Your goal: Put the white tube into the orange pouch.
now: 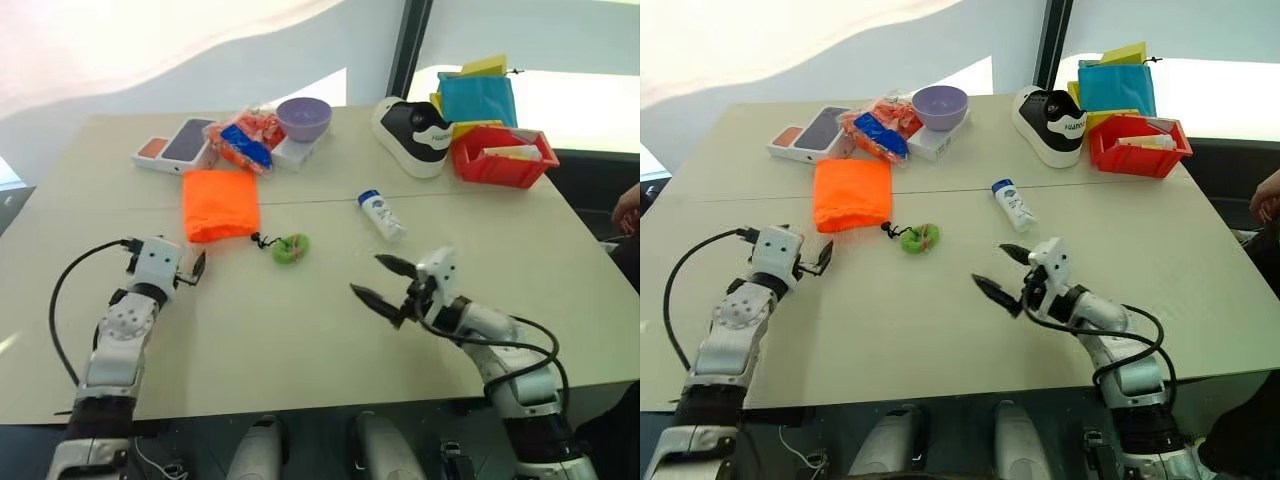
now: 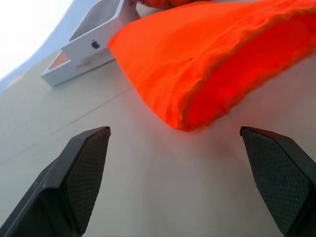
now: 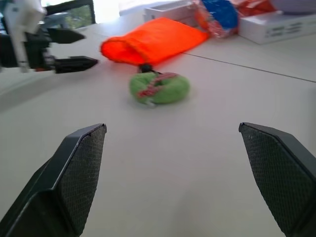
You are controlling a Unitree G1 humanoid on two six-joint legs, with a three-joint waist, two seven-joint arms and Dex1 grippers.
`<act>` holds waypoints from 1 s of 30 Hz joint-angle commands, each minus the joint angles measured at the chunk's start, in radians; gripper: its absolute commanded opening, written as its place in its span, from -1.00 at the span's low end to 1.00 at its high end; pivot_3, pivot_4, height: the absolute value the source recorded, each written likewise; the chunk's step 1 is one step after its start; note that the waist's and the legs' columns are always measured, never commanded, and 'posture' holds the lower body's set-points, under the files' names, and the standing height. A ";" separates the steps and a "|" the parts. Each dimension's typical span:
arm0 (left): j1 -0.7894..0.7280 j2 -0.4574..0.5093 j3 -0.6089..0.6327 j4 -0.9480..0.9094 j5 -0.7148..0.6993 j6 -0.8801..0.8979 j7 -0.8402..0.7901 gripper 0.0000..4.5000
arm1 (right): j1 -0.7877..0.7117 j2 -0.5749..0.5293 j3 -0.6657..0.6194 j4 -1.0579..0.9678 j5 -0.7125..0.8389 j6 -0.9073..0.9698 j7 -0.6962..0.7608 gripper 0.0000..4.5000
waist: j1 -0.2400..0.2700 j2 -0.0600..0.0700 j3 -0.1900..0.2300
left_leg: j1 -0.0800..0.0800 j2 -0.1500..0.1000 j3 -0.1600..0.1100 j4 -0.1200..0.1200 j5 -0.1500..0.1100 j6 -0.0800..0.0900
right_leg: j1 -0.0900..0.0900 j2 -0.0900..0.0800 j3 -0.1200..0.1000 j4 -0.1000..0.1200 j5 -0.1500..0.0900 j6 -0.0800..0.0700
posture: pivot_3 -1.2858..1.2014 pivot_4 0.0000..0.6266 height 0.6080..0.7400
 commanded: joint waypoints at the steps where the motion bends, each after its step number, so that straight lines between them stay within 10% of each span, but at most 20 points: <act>1: -0.075 0.016 -0.042 0.075 0.079 -0.073 0.039 1.00 | -0.006 0.014 0.029 -0.068 0.001 0.003 -0.013 0.98 | 0.000 0.000 0.000 | 0.000 0.000 0.000 0.000 0.000 0.000 | 0.000 0.000 0.000 0.000 0.000 0.001 | 0.03 -0.52 1.00; 10: -0.244 -0.014 -0.089 0.298 0.151 -0.172 0.136 1.00 | -0.005 0.007 0.030 -0.055 -0.007 -0.005 -0.027 0.98 | -0.001 -0.001 0.000 | -0.001 -0.001 0.000 0.000 0.000 0.000 | 0.000 0.000 -0.001 0.000 0.002 0.004 | 0.03 -0.52 1.00; 20: -0.221 -0.002 -0.071 0.310 0.135 -0.216 0.149 -0.98 | -0.006 0.018 0.011 -0.031 -0.043 -0.018 -0.083 1.00 | -0.001 -0.001 0.000 | 0.000 -0.001 0.000 0.000 0.000 0.000 | 0.000 -0.001 0.000 0.000 0.003 0.005 | 0.03 -0.52 1.00; 30: -0.017 0.001 -0.025 -0.012 0.026 -0.148 0.035 -0.98 | -0.193 0.044 -0.112 0.196 -0.149 -0.039 -0.324 1.00 | -0.002 -0.001 0.000 | 0.000 -0.001 0.000 0.000 0.000 0.000 | -0.001 -0.001 0.000 0.001 0.003 0.005 | 0.03 -0.52 1.00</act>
